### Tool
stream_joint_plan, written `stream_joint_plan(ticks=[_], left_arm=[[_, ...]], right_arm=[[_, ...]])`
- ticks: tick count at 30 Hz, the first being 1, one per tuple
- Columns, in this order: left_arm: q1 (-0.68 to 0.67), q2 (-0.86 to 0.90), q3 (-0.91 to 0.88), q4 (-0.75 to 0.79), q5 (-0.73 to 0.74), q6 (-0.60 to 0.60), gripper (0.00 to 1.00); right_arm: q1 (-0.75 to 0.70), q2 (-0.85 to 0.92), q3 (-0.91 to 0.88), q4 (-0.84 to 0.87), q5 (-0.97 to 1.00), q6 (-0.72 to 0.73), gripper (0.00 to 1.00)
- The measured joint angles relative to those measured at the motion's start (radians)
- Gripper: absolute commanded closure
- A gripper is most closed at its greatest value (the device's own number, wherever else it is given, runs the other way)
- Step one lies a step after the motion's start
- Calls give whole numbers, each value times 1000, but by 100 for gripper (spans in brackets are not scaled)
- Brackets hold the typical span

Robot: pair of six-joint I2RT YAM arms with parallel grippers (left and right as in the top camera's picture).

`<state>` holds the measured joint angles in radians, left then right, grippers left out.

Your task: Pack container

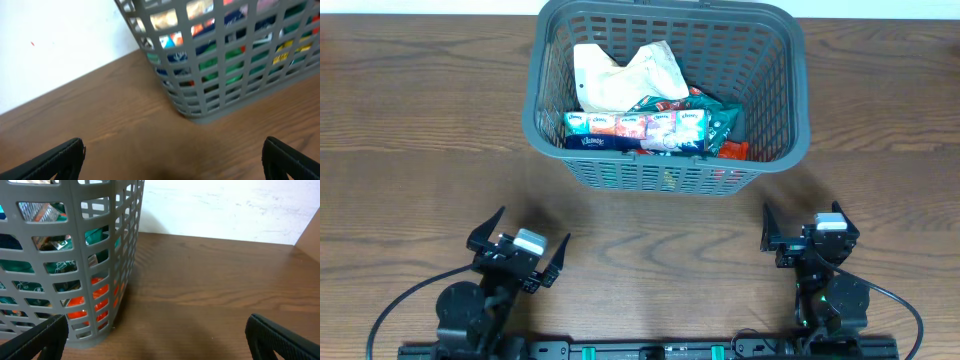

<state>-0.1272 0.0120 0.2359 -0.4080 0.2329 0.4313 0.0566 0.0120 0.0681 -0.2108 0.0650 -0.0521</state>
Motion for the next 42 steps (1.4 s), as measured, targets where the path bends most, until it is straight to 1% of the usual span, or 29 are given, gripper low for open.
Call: stream_joint_plan(ticks=[7,13,23,42], left_arm=[[0,-1,-71,65,-55,-19,1],[0,-2,-126,134,-120,-71,1],[0,-2,-129,144,-243,-138,1],[0,-2,-129,144,-267,-179,1]], right_arm=[[0,0,0,0,0,0,1],[0,0,0,1,0,0,1],[0,0,0,1,0,0,1],[0,0,0,1,0,0,1]])
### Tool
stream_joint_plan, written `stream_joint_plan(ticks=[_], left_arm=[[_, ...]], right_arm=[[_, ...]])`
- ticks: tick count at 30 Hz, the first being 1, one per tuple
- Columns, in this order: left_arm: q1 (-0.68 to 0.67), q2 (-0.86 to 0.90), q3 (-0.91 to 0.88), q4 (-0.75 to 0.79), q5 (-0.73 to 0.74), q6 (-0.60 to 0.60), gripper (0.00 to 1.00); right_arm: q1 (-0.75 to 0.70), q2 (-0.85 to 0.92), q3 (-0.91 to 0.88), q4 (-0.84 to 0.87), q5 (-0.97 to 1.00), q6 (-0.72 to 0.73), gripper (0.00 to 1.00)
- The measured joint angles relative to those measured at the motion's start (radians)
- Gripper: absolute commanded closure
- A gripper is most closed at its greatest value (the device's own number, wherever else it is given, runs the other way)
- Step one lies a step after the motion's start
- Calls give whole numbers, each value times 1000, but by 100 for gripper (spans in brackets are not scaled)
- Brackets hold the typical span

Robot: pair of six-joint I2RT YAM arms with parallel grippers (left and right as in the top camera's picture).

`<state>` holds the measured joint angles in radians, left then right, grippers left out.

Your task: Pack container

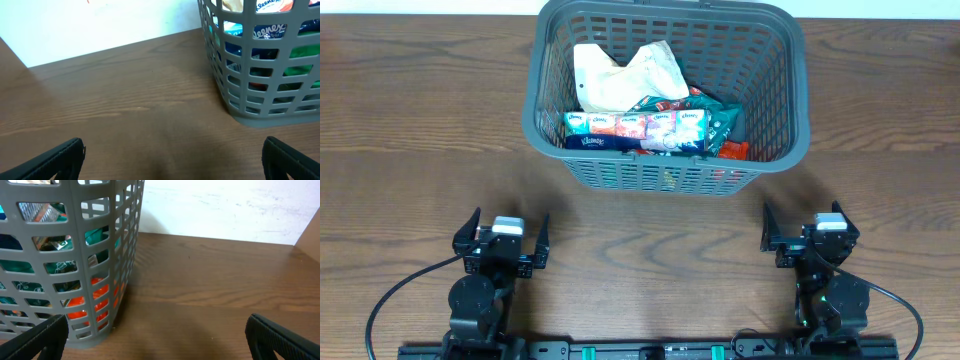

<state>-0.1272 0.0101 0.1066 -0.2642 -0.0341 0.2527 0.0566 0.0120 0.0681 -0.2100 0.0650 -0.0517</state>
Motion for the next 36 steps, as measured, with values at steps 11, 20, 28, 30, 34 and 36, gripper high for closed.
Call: stream_joint_plan(ticks=[11,20,28,30,34,36], left_arm=[[0,0,0,0,0,-14,1],[0,0,0,0,0,-14,1],[0,0,0,0,0,-14,1],[0,0,0,0,0,-14,1],[0,0,0,0,0,-14,1],[0,0,0,0,0,-14,1]], right_arm=[[0,0,0,0,0,0,1],[0,0,0,0,0,0,1],[0,0,0,0,0,0,1],[0,0,0,0,0,0,1],[0,0,0,0,0,0,1],[0,0,0,0,0,0,1]])
